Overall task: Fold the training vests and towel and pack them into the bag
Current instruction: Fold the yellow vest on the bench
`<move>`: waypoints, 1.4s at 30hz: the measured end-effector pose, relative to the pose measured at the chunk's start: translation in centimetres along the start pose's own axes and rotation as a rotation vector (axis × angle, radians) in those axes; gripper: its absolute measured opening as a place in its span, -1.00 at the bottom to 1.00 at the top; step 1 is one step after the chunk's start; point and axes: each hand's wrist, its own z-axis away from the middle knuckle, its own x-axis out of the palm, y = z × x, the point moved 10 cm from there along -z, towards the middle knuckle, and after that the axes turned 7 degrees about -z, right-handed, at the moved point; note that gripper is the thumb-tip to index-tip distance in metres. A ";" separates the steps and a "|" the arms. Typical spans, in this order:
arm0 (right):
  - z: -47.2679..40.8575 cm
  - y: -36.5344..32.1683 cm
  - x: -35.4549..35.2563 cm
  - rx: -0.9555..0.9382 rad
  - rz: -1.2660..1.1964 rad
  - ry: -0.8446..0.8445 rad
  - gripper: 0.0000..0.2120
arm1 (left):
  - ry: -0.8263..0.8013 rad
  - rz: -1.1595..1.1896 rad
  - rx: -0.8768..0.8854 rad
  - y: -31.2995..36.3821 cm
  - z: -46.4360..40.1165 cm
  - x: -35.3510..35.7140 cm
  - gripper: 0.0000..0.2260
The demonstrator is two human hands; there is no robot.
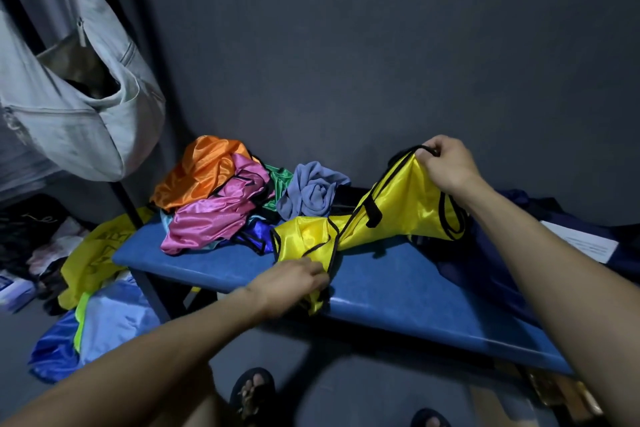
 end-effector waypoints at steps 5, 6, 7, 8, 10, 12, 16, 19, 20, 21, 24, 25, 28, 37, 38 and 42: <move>-0.5 -2.3 -2.0 -0.118 -0.083 0.163 -0.88 | 0.376 0.005 -0.209 -8.7 -2.0 -10.7 -0.68; -0.4 -2.3 -2.1 -0.131 -0.096 0.173 -0.89 | 0.392 0.042 -0.230 -9.1 -2.3 -11.3 -0.65; -0.3 -2.1 -1.9 -0.139 -0.088 0.156 -0.90 | 0.385 0.105 -0.242 -9.3 -2.5 -10.9 -0.62; -0.1 -1.8 -1.3 -0.145 -0.060 0.122 -0.90 | 0.321 0.184 -0.259 -9.3 -2.7 -9.3 -0.62; 0.4 -0.7 -0.1 -0.160 0.013 0.048 -0.91 | 0.122 0.286 -0.295 -9.0 -2.4 -4.4 -0.60; 1.1 0.1 0.9 -0.171 0.058 -0.009 -0.92 | 0.001 0.397 -0.328 -9.3 -1.2 -0.5 -0.61; 2.1 0.8 1.8 -0.193 0.084 -0.081 -0.91 | -0.114 0.573 -0.297 -8.9 0.0 1.9 -0.61; 2.5 0.9 2.2 -0.197 0.080 -0.102 -0.91 | -0.171 0.685 -0.304 -8.8 0.6 1.4 -0.63; 2.5 0.8 2.3 -0.197 0.084 -0.106 -0.92 | -0.102 0.728 -0.343 -9.4 0.7 0.3 -0.67; 2.6 0.8 2.4 -0.198 0.087 -0.108 -0.92 | 0.010 0.777 -0.397 -10.1 0.8 -0.9 -0.74; 2.8 0.7 2.5 -0.194 0.085 -0.110 -0.93 | 0.147 0.710 -0.406 -9.1 1.2 -2.5 -0.89; 2.8 0.7 2.6 -0.191 0.085 -0.113 -0.94 | 0.123 0.672 -0.371 -7.9 1.3 -2.0 -0.87; 3.2 0.8 3.0 -0.188 0.093 -0.128 -0.95 | 0.265 0.637 -0.361 -6.6 2.6 -2.0 -0.79; 4.1 1.3 4.0 -0.187 0.126 -0.179 -0.94 | 0.222 0.430 -0.218 -5.6 3.7 -0.7 -0.69; 4.2 1.3 4.1 -0.191 0.127 -0.183 -0.94 | 0.207 0.377 -0.224 -5.7 3.6 -0.5 -0.68; 4.6 1.0 4.1 -0.208 0.097 -0.187 -0.95 | 0.110 0.200 -0.246 -5.5 2.9 0.3 -0.70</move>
